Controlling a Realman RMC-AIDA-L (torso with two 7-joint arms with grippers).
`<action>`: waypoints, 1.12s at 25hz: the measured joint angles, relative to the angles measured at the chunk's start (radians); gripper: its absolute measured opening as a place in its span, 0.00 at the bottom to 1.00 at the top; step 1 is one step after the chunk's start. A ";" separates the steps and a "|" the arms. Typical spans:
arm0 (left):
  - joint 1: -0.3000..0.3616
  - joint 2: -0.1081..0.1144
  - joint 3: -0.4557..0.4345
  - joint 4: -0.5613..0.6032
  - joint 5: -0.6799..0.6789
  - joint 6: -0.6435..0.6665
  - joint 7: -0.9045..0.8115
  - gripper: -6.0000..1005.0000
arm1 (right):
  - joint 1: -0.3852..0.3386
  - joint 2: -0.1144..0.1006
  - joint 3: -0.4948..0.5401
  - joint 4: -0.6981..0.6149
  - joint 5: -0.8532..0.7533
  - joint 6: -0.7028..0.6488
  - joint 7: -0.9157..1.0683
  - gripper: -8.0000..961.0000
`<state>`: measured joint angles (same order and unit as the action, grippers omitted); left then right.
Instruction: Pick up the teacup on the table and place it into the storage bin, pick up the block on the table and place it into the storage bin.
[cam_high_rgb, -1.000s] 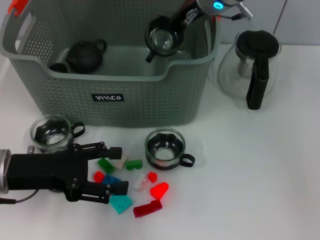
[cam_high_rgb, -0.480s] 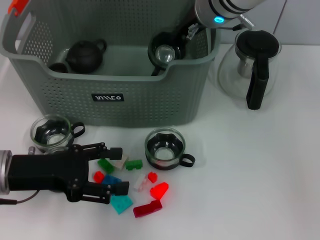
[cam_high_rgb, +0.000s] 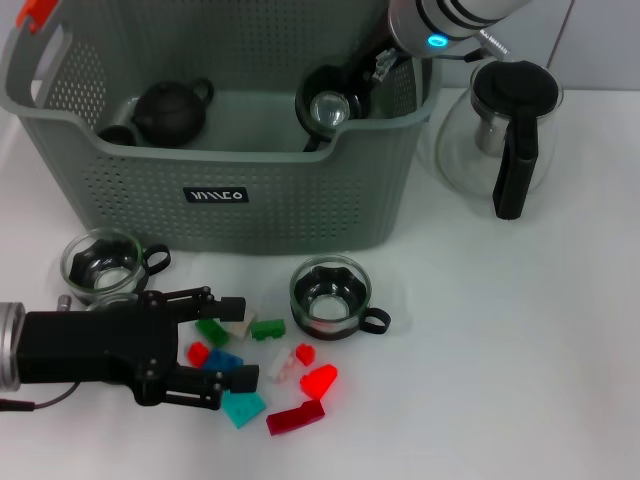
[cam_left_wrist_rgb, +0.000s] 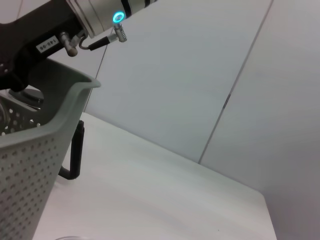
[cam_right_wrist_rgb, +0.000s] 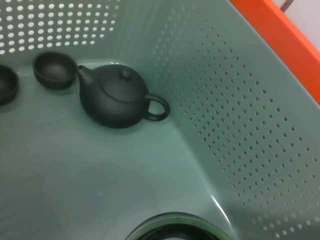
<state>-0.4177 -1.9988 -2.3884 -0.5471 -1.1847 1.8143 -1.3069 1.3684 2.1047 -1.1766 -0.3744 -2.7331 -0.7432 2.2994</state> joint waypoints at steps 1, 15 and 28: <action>0.000 0.000 0.000 0.000 0.002 0.000 0.000 0.92 | 0.000 0.000 0.000 0.000 0.000 0.000 -0.001 0.07; -0.003 -0.003 0.000 -0.001 0.008 -0.001 0.000 0.92 | -0.008 0.004 -0.008 0.013 0.022 0.062 -0.012 0.07; -0.020 -0.007 -0.001 0.003 0.008 -0.004 -0.001 0.92 | -0.021 -0.002 -0.021 0.042 0.070 0.067 -0.053 0.07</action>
<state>-0.4377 -2.0061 -2.3898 -0.5437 -1.1765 1.8100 -1.3075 1.3471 2.1026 -1.1977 -0.3319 -2.6633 -0.6759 2.2463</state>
